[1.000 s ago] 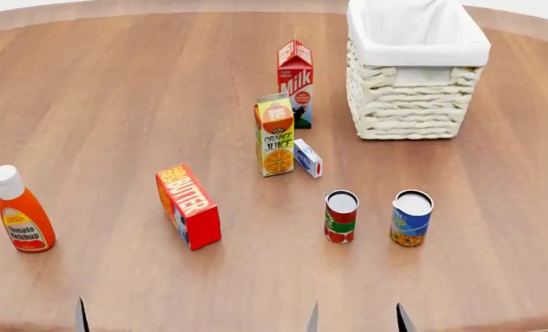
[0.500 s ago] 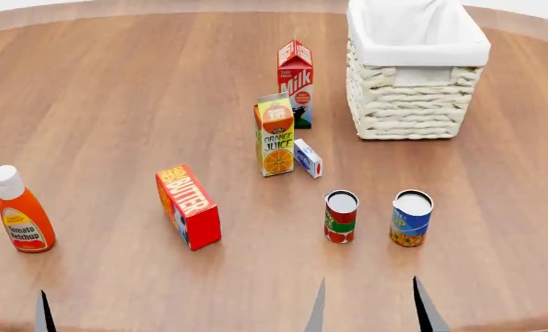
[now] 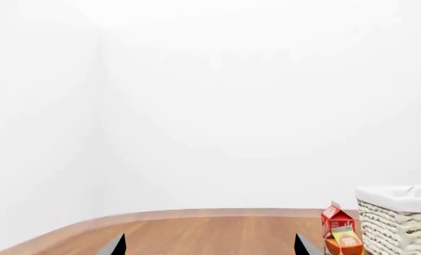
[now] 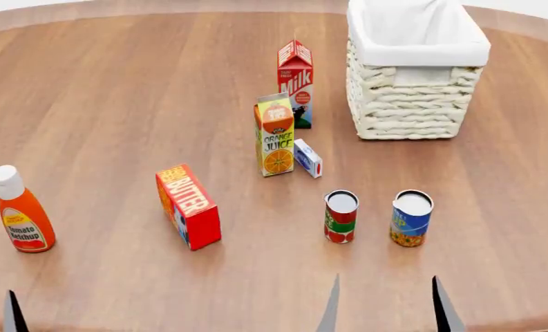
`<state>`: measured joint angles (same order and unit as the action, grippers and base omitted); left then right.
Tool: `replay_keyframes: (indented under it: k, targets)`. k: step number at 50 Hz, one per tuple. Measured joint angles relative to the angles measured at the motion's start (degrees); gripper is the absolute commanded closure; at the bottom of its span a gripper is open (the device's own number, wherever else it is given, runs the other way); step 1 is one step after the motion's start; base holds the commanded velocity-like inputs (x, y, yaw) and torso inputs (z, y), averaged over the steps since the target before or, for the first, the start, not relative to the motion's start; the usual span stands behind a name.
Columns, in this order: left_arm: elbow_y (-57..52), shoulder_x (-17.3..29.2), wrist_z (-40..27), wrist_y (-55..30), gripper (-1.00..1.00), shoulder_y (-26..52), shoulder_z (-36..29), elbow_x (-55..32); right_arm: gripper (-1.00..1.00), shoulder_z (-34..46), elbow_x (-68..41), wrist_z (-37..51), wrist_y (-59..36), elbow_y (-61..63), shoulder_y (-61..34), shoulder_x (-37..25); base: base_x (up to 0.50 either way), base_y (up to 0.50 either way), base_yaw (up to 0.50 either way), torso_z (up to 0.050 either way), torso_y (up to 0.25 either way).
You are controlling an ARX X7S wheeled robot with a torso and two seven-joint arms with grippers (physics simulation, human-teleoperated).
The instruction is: Pick up the alphabet soup, and put it in the basket.
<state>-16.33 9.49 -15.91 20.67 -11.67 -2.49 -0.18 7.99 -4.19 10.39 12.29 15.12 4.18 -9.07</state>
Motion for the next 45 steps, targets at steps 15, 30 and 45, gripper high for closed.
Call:
replay_keyframes:
  k: [15, 30, 45]
  targets:
    - [-0.51, 0.54, -0.79, 0.37, -1.00, -0.31, -0.48, -0.57, -1.00, 1.13, 0.02, 0.45, 0.05, -1.00, -0.58, -0.47, 0.00, -0.09, 0.00, 0.000, 0.000]
    - [0.41, 0.99, -1.34, -1.23, -1.00, 0.73, -1.45, -0.33, -1.00, 2.01, -0.63, 0.65, -0.04, -1.13, -0.66, -1.11, -0.01, -0.12, 0.00, 0.000, 0.000]
    - [-0.12, 1.58, -1.88, -1.31, -1.00, 0.46, -2.04, -0.33, -1.00, 2.46, -1.16, 1.21, 0.04, -0.79, -0.54, -1.68, -0.08, -0.13, 0.00, 0.000, 0.000]
